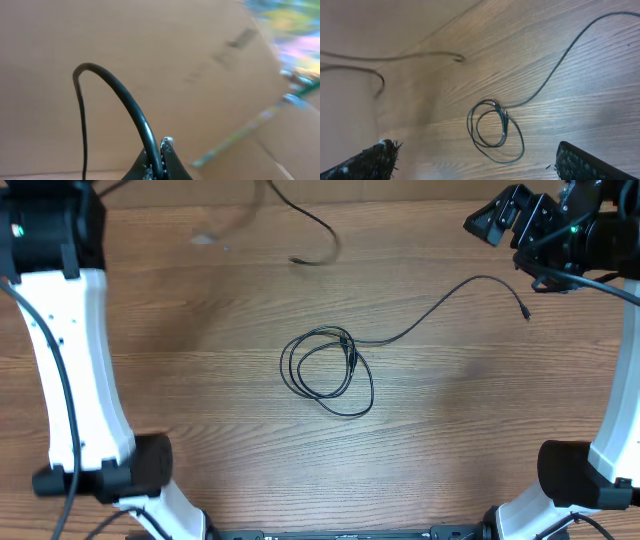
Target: Untangle cables
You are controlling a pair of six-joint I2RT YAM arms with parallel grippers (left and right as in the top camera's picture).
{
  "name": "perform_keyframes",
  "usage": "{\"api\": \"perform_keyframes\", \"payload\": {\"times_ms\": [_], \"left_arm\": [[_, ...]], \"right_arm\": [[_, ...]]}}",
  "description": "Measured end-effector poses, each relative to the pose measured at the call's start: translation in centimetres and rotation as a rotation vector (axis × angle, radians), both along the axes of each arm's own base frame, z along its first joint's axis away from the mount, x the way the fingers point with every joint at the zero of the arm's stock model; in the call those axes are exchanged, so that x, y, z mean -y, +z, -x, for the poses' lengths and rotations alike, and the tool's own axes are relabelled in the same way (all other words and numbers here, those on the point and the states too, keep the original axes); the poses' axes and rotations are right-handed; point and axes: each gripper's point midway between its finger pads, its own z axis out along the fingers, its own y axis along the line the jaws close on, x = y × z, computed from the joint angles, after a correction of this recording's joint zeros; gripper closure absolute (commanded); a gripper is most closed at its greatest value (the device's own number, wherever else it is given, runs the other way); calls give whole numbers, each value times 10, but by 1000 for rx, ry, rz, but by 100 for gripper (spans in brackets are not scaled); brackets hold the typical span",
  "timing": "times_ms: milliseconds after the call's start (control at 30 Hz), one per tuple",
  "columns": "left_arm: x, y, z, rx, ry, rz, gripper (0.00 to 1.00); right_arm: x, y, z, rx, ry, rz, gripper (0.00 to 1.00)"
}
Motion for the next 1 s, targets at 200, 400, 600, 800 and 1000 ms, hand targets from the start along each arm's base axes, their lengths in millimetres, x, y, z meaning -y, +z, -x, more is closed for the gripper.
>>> {"api": "perform_keyframes", "payload": {"times_ms": [200, 400, 600, 800, 1000], "left_arm": [[-105, -82, -64, -139, 189, -12, 96], [-221, -154, -71, -303, 432, -13, 26], [-295, -216, -40, -497, 563, -70, 0], [-300, -281, -23, -700, 521, -159, 12], [-283, -321, -8, -854, 452, -180, 11]], "right_arm": [[-4, -3, 1, 0, 36, 9, 0], [-27, -3, 5, 8, 109, 20, 0], [-51, -6, 11, 11, 173, 63, 0], [-72, -8, 18, 16, 230, 94, 0], [-78, -9, 20, 18, 243, 115, 0]]}}
